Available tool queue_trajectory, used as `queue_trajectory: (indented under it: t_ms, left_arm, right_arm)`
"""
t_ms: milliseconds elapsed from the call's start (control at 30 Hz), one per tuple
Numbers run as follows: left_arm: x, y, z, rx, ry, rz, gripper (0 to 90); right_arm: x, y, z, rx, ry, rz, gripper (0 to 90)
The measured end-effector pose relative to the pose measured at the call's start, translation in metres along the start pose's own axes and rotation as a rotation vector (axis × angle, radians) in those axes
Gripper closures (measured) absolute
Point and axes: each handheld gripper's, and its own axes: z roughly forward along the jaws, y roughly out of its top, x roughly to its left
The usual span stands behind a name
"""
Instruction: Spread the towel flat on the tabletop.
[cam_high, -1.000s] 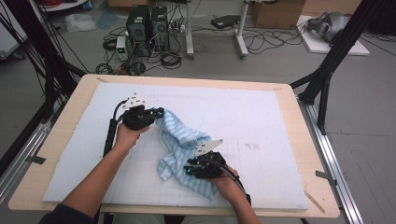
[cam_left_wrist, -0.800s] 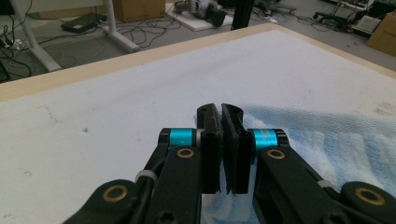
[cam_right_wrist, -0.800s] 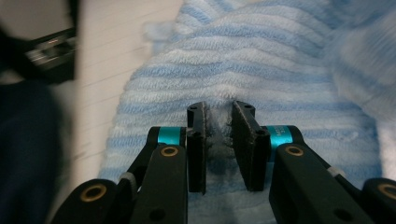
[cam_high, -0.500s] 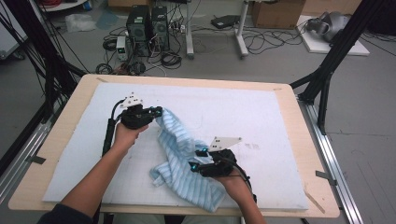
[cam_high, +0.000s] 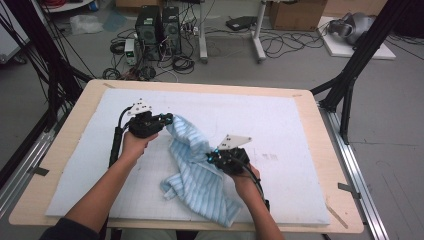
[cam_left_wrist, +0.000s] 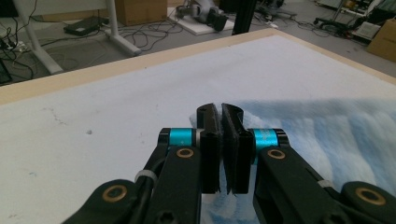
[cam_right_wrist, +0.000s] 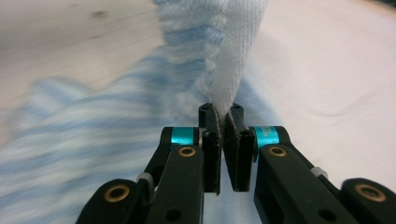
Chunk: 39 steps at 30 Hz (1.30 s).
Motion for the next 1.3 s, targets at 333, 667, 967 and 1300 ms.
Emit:
queue_trajectory:
  t_ms: [333,667,967,1300]
  left_arm:
    - [0.001,-0.003,0.005,0.001,0.019,-0.015,83.2]
    - [0.009,-0.007,0.003,0.0,0.047,-0.061,58.9]
    - [0.008,-0.022,0.015,0.104,0.014,-0.076,46.6]
    - [-0.006,-0.033,0.036,0.198,0.006,-0.028,41.2]
  right_arm:
    - [-0.072,0.026,0.01,0.112,-0.246,0.033,86.2]
    - [-0.118,0.025,0.013,0.178,-0.461,0.101,86.2]
    - [-0.12,0.018,0.007,0.155,-0.595,0.161,56.5]
    - [-0.092,-0.008,-0.032,0.021,-0.486,0.192,48.0]
